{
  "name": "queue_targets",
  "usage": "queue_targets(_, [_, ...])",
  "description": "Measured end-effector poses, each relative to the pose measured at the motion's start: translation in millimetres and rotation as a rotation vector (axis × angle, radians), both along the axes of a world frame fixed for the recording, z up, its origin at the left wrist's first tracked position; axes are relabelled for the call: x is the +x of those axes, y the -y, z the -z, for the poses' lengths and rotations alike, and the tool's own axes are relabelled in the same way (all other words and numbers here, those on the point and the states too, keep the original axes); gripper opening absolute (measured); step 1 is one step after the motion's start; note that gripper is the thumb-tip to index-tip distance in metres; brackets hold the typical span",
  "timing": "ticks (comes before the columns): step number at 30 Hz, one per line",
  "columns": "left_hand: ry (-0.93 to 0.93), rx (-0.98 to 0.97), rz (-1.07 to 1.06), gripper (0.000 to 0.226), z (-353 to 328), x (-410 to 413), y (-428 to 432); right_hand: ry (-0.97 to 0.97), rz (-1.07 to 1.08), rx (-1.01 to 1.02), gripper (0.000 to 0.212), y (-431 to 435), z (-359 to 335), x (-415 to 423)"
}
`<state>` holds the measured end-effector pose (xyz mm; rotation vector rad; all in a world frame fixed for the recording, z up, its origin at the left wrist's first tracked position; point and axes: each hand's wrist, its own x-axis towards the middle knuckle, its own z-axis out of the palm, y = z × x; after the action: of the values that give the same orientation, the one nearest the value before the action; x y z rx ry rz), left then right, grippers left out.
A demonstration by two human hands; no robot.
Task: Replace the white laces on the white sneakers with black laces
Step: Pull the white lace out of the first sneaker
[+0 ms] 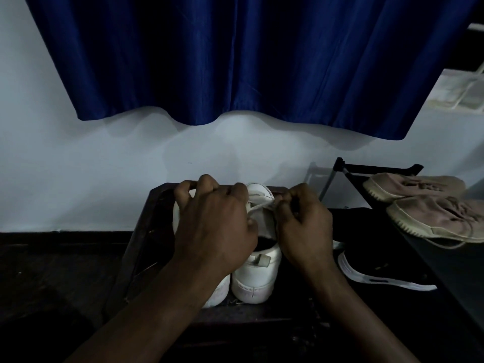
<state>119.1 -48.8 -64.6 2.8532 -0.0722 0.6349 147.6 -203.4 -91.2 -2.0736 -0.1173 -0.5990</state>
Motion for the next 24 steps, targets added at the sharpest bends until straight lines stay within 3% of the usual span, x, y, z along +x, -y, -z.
queue_targets(7, [0.023,-0.021,0.022,0.039,2.3,-1.1,-1.7,0.052,-0.234,-0.162,0.036,1.8,-4.8,1.7])
queue_targets(14, [0.058,-0.035,0.04,0.042,4.3,-1.5,-2.6,0.078,-0.23,-0.399,0.012,2.9,-10.7,7.7])
queue_targets(16, [0.044,-0.036,0.04,0.042,3.6,-1.6,-2.8,0.085,-0.17,-0.364,0.008,1.3,-6.6,6.9])
queue_targets(18, [0.032,-0.042,0.04,0.04,2.8,-1.2,-2.8,0.076,-0.082,-0.152,0.008,-3.4,-1.1,3.4])
queue_targets(22, [0.033,-0.033,0.047,0.038,2.0,-0.5,-1.5,-0.096,-0.164,0.84,0.023,-9.4,-17.5,-1.2])
queue_targets(24, [0.04,-0.034,0.045,0.037,2.1,-0.1,-1.7,-0.187,-0.221,1.006,0.024,-10.2,-27.1,-2.2])
